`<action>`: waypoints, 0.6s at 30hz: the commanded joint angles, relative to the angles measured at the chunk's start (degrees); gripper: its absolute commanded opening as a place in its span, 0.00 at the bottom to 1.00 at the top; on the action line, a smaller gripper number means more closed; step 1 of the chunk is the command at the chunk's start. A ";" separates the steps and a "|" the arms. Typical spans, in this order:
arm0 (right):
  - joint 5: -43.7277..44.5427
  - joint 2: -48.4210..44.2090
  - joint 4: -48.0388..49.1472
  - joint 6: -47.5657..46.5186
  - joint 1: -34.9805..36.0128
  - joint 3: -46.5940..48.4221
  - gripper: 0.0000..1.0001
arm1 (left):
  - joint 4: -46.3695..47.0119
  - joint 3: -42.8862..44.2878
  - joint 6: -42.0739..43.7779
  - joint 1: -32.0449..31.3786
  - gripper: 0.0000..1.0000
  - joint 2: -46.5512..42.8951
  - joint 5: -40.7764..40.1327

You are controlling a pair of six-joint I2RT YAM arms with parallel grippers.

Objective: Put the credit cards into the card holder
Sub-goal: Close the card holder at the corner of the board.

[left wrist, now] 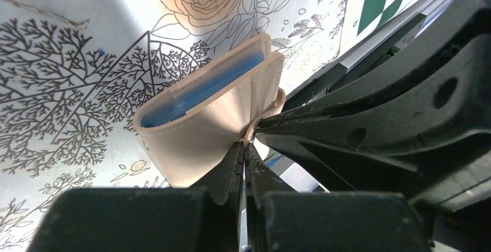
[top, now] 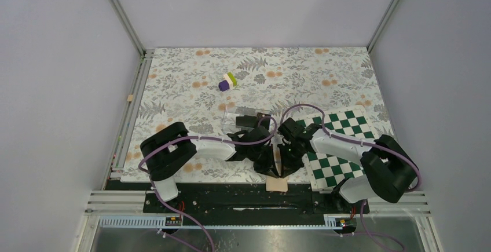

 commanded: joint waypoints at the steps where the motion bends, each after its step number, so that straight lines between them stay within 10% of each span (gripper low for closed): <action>1: 6.77 5.50 0.46 -0.05 3.05 -0.46 0.00 | -8.19 2.77 0.87 -0.90 0.00 2.59 -5.34; 18: 10.02 11.09 -1.71 1.33 3.82 1.08 0.00 | -16.93 5.69 -2.50 -3.94 0.00 10.67 -9.81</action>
